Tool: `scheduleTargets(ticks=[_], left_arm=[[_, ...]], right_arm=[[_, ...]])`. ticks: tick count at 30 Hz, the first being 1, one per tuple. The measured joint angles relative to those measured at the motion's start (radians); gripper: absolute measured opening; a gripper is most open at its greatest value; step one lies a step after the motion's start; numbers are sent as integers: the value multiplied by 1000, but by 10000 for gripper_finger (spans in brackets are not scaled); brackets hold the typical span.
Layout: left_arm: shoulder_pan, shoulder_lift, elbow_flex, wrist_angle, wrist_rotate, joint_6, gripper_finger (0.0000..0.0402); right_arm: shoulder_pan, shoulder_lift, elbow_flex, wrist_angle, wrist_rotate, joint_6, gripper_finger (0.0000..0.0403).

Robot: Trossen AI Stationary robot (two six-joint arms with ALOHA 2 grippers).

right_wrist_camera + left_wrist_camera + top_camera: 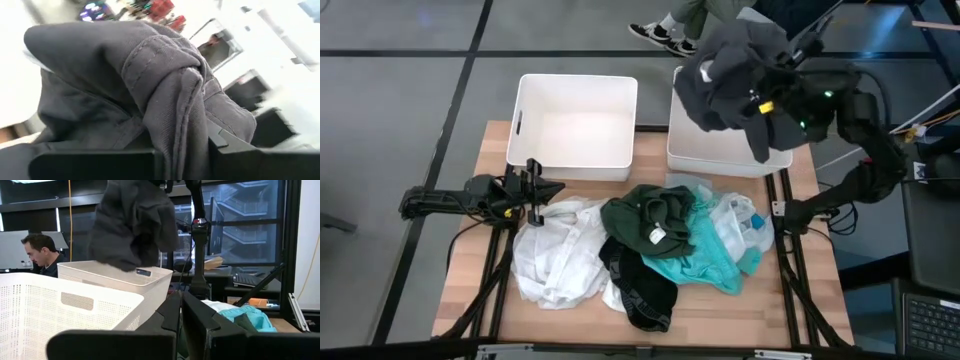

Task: Sort clothes
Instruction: Put the dark blue shorts into the right white bin

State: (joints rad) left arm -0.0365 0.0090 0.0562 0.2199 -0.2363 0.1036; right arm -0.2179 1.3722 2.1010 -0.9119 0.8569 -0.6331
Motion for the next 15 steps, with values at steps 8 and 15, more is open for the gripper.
scheduleTargets(ticks=[8,15], left_arm=[[0,0,0,-10,0,0,8],[0,0,0,-24,0,0,8]], right_arm=[[-208,35,-1,-177,-228,113,48],[-313,76,-1,-291,-309,183,47]])
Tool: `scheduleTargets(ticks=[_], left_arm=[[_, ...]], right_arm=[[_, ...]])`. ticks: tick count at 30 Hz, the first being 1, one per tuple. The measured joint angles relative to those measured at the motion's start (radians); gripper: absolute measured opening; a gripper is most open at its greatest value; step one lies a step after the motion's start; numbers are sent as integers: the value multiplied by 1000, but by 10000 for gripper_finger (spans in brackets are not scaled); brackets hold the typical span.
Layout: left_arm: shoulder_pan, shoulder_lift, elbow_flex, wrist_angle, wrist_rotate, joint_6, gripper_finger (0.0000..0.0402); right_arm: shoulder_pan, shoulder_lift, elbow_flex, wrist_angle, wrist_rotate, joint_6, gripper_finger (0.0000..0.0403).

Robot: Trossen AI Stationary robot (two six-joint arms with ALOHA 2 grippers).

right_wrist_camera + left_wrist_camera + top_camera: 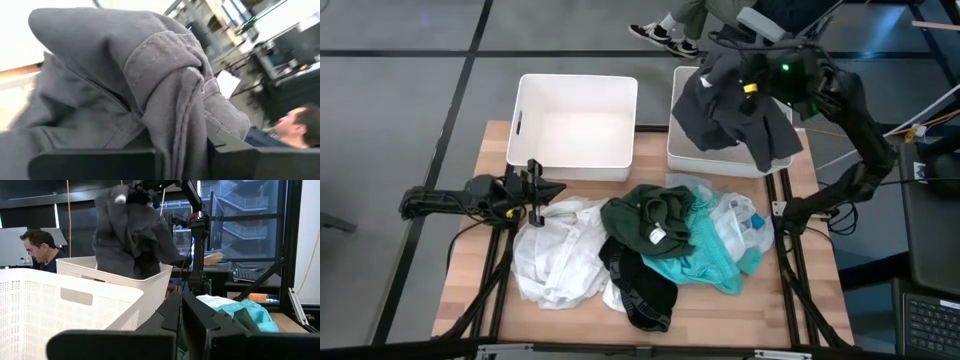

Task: Sort clothes
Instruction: Put the dark blue shorts into the right white bin

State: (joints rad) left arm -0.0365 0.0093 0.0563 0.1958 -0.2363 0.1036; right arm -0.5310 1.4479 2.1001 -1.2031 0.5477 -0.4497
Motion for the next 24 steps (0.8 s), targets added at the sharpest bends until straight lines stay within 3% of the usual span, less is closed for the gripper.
scheduleTargets(ticks=[9,15,24], left_arm=[[0,0,0,-1,0,-6,8],[-1,0,0,-6,1,-28,8],[0,0,0,-38,0,-41,8]], right_arm=[[-110,56,-36,3,-74,30,47],[-184,40,-250,97,-97,41,47],[-225,27,-626,397,-121,17,48]])
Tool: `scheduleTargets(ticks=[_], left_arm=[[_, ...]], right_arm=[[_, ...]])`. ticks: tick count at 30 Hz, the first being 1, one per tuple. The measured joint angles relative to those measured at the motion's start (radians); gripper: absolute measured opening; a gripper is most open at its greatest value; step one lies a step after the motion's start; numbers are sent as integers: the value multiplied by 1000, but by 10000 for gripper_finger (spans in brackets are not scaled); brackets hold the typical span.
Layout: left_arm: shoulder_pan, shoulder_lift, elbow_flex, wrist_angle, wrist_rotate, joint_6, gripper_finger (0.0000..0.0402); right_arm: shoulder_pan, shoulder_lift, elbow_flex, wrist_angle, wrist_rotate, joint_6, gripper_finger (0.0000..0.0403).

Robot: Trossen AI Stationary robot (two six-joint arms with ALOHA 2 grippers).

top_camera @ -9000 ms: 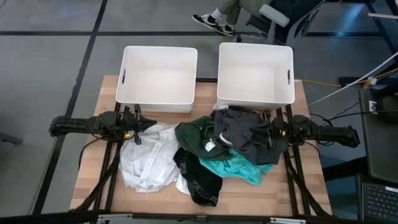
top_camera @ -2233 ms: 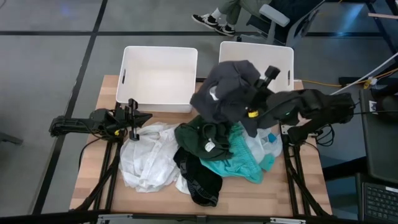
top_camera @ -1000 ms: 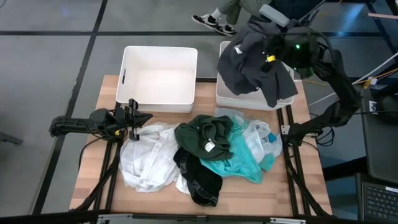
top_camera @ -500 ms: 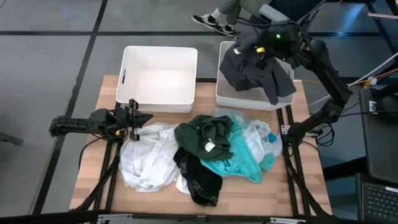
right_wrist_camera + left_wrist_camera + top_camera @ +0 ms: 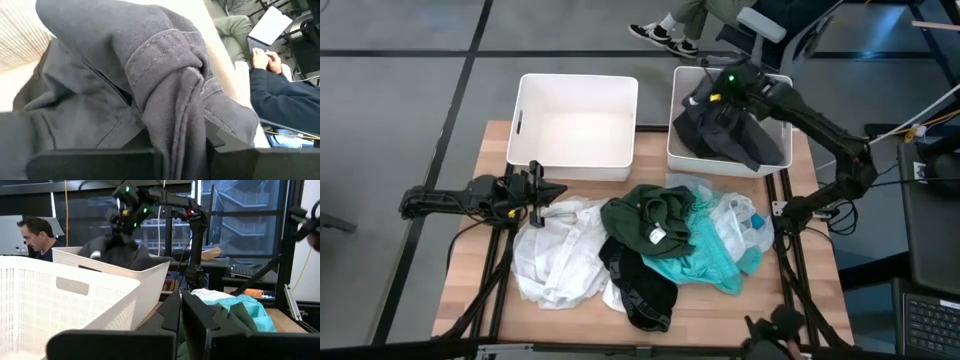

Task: Sort clothes
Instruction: Put the dark blue shorts into the right white bin

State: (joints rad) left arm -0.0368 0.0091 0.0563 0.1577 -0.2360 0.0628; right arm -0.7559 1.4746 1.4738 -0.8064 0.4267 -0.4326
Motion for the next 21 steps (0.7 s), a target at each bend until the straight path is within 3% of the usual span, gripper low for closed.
scheduleTargets(ticks=[9,21], left_arm=[[0,0,0,-1,0,0,8],[0,0,0,-8,0,0,8]], right_arm=[[1,0,-244,243,-46,-12,48],[2,0,-348,286,-87,96,49]])
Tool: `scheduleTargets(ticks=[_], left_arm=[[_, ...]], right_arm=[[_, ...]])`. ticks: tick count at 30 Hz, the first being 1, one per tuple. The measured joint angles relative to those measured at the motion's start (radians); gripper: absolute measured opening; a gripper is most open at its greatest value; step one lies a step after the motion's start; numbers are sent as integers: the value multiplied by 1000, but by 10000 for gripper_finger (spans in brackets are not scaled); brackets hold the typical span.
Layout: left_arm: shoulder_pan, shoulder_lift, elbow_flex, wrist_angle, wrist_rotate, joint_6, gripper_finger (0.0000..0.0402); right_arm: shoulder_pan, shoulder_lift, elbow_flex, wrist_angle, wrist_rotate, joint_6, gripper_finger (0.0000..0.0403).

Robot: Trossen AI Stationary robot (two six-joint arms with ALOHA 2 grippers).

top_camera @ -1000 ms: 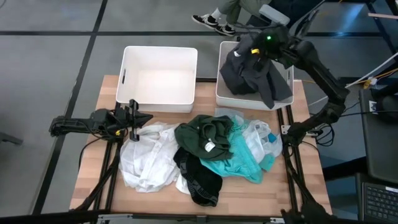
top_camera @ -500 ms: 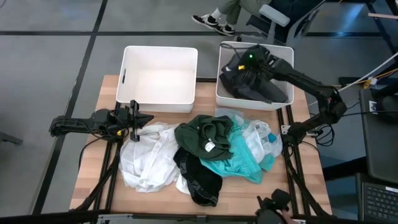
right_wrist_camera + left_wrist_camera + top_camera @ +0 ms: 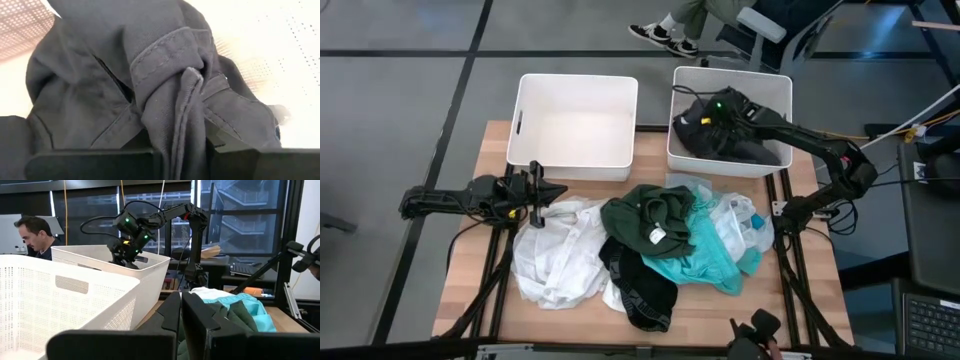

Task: Sort clothes
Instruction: Put the dark blue shorts into the right white bin

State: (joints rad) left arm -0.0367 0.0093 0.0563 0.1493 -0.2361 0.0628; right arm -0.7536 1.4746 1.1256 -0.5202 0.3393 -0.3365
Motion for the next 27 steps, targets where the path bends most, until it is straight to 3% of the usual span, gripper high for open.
scheduleTargets(ticks=[6,16,19,27], left_arm=[[0,0,0,0,0,0,8],[0,0,0,0,0,-3,8],[0,0,0,0,0,-3,8],[0,0,0,0,0,-3,8]], right_arm=[[0,0,0,-1,-31,36,66],[0,0,0,-3,-41,37,204],[2,0,36,-35,23,36,234],[2,-35,206,-181,7,17,256]])
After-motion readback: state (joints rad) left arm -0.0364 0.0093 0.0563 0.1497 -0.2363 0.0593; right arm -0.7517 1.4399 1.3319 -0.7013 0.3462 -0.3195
